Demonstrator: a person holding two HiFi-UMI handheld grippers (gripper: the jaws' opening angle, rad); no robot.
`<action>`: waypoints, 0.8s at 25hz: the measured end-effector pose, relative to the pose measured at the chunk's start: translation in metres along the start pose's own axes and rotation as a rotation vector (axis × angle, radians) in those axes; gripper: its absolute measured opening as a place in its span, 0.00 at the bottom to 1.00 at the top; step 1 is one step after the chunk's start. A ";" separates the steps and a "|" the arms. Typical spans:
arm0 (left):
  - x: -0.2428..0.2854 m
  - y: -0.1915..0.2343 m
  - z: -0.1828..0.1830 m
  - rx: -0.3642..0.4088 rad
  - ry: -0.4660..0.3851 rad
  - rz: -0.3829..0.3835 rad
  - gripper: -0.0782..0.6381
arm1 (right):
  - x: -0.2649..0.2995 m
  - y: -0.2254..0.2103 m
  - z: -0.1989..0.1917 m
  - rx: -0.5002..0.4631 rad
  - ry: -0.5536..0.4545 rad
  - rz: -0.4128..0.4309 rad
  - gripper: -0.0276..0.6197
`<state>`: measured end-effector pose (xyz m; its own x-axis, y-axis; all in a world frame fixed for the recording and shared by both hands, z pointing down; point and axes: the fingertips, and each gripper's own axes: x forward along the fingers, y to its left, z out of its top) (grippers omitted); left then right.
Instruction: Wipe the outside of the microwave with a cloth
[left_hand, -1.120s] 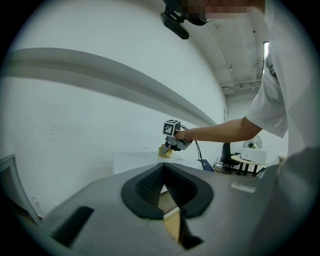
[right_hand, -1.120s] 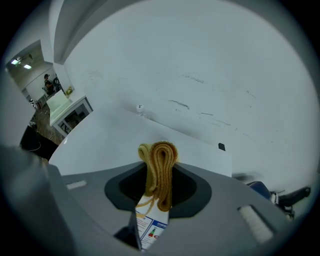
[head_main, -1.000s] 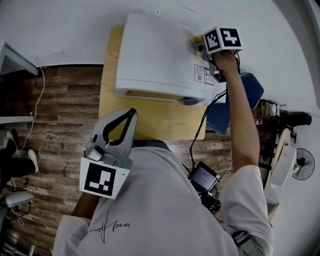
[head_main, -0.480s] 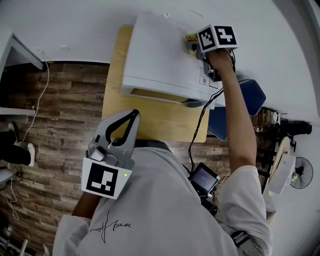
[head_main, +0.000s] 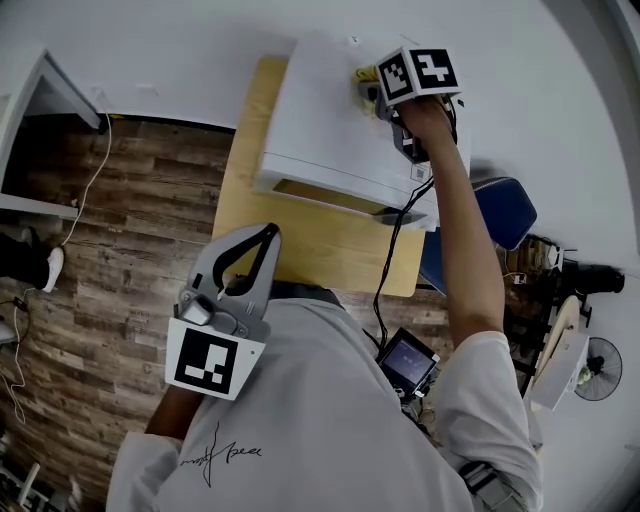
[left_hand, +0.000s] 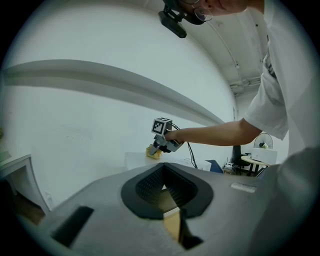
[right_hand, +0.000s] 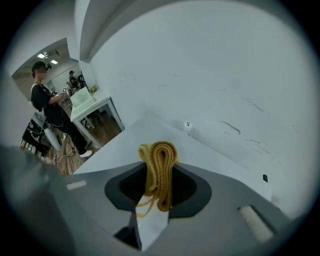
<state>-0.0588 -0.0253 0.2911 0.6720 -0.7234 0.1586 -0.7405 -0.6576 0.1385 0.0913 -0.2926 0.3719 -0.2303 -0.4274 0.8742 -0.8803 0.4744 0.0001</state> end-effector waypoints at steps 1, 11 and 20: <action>-0.001 0.000 0.000 -0.003 0.001 0.007 0.10 | 0.001 0.003 0.003 -0.007 -0.001 0.003 0.23; -0.012 0.007 -0.005 -0.005 0.009 0.051 0.10 | 0.012 0.038 0.024 -0.047 -0.017 0.042 0.23; -0.017 0.010 -0.005 0.007 0.011 0.080 0.10 | 0.022 0.073 0.041 -0.107 -0.033 0.080 0.23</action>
<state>-0.0777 -0.0180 0.2949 0.6108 -0.7712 0.1793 -0.7916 -0.5995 0.1180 0.0047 -0.2994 0.3713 -0.3131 -0.4094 0.8569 -0.8098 0.5865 -0.0157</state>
